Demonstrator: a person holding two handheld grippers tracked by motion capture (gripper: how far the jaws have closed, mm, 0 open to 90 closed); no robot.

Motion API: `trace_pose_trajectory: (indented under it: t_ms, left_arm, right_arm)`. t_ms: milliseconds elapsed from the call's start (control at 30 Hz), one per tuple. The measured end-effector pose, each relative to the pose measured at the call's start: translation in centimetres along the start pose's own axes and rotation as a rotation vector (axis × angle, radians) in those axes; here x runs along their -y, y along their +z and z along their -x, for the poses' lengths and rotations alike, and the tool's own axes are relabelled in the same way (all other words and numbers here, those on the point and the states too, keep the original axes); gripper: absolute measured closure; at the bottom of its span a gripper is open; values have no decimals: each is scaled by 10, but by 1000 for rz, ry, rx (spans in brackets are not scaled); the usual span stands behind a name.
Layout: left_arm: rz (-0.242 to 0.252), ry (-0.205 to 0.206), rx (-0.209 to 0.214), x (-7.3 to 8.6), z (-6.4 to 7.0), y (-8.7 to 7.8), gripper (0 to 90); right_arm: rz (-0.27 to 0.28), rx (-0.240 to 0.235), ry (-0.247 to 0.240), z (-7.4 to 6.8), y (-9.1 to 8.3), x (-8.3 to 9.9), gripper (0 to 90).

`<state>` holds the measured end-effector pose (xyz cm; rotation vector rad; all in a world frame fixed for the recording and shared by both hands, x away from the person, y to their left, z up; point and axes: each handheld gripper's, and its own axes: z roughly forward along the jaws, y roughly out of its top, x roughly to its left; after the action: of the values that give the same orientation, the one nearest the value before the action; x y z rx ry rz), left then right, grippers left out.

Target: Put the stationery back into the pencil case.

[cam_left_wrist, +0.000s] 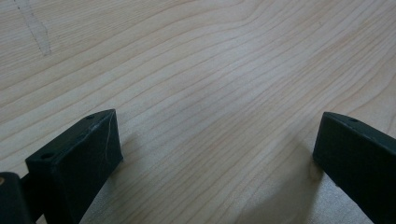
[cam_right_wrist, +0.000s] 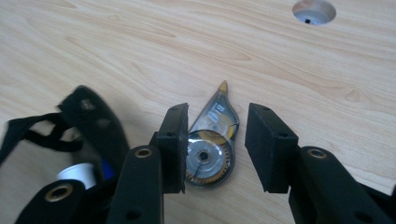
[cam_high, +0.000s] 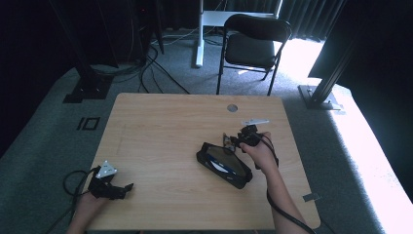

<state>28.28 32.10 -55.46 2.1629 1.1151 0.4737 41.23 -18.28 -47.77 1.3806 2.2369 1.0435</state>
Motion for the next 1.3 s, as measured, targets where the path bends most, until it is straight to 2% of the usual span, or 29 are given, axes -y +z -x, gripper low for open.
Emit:
trace_pose_trajectory:
  t_ms: [233, 367, 600, 900, 1000, 1067, 1233, 1300]
  left_arm:
    - [0, 0, 0, 0, 0, 0, 12]
    - [0, 0, 0, 0, 0, 0, 12]
    - [0, 0, 0, 0, 0, 0, 12]
    - [0, 0, 0, 0, 0, 0, 12]
    - [0, 0, 0, 0, 0, 0, 12]
    - [0, 0, 0, 0, 0, 0, 12]
    - [0, 0, 0, 0, 0, 0, 12]
    - [0, 0, 0, 0, 0, 0, 12]
  right_arm:
    - [-58, 20, 2, 1, 23, -4, 518]
    - [-97, 20, 6, 0, 37, -5, 507]
    - [-137, 13, 38, 0, 56, -4, 480]
    - [-169, 0, 39, -1, 66, 0, 423]
    - [-167, 3, 37, 0, 67, -1, 427]
    - [-181, 14, 24, 0, 68, -1, 425]
    - [-205, 21, 29, 1, 75, 3, 425]
    - [-205, 20, 25, 1, 75, 2, 458]
